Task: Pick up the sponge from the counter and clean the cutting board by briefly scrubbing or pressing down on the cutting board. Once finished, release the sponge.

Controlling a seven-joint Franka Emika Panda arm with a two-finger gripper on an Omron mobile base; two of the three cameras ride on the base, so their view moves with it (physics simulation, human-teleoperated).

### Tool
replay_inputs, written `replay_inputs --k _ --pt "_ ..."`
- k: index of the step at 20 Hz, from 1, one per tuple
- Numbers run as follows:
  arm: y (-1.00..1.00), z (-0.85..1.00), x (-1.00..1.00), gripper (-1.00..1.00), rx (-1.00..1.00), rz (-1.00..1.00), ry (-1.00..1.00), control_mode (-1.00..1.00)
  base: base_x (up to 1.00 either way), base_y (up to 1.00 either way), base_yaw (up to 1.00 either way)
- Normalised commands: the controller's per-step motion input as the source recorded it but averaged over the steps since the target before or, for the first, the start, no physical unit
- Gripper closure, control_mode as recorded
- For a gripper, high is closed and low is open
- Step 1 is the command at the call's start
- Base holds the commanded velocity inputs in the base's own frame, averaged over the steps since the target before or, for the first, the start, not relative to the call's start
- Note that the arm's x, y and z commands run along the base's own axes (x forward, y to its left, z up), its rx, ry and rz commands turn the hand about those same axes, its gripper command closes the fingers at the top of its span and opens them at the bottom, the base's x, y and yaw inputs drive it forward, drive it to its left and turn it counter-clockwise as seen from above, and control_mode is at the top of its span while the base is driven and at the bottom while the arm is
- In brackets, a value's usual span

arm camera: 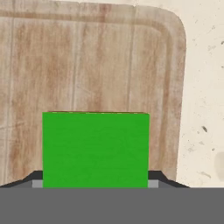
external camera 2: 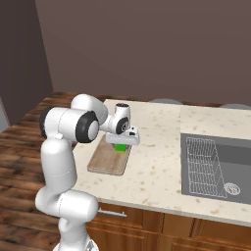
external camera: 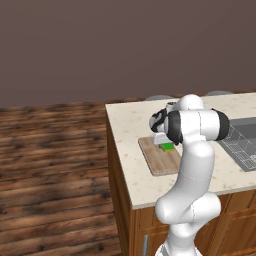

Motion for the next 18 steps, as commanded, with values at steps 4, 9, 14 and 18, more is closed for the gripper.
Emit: replay_inputs --k 4,9,14,18 --pt "0.0 0.0 0.51 1.0 0.0 0.0 0.0 -1.0 0.0 0.0 0.0" --pt "0.0 0.0 0.48 1.0 0.0 0.0 0.0 -1.0 0.0 0.0 0.0" --pt "0.0 -0.11 0.35 1.0 0.0 0.0 0.0 -1.0 0.0 0.0 0.0" --pt "0.0 -0.51 0.01 1.0 0.0 0.0 0.0 -1.0 0.0 0.0 0.0"
